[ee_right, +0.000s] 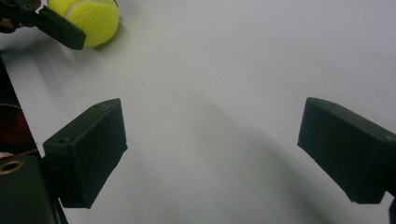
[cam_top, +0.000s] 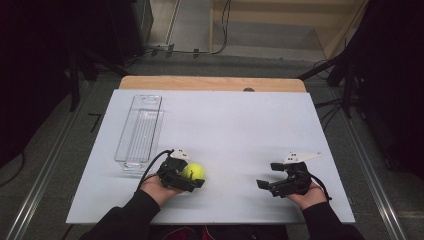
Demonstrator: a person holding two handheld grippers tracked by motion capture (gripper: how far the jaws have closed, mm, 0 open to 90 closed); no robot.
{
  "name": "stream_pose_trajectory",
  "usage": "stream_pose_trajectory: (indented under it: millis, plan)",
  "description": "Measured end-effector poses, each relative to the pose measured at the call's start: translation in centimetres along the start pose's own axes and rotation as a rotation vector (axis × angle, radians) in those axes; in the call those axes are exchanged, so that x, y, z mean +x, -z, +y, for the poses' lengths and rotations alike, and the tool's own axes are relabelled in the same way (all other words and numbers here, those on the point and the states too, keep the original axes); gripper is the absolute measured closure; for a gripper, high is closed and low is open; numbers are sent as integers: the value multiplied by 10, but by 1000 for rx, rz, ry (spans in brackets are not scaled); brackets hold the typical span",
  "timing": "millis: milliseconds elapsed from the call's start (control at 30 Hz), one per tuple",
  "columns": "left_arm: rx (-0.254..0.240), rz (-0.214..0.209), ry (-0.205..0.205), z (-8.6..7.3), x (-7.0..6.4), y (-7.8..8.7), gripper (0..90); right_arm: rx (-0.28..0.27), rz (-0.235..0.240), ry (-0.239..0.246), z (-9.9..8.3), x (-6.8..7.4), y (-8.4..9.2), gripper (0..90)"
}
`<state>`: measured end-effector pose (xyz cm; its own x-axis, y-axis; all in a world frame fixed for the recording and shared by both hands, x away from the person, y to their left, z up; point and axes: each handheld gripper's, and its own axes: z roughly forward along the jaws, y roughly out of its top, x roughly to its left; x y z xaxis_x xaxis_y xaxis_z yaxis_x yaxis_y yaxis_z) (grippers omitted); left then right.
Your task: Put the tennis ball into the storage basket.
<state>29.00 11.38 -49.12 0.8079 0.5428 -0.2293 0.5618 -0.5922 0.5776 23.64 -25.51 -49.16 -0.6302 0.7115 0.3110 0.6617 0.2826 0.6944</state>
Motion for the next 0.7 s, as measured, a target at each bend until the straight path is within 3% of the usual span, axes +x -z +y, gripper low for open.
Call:
stream_pose_trajectory:
  millis: [267, 700]
  plan:
    - [1, -6, 11, 1, 0, 0, 260, 4, 3, 3, 0, 0, -1, 61]
    - [2, -9, -18, 9, -7, 7, 261, 6, 4, 1, 0, 0, -1, 61]
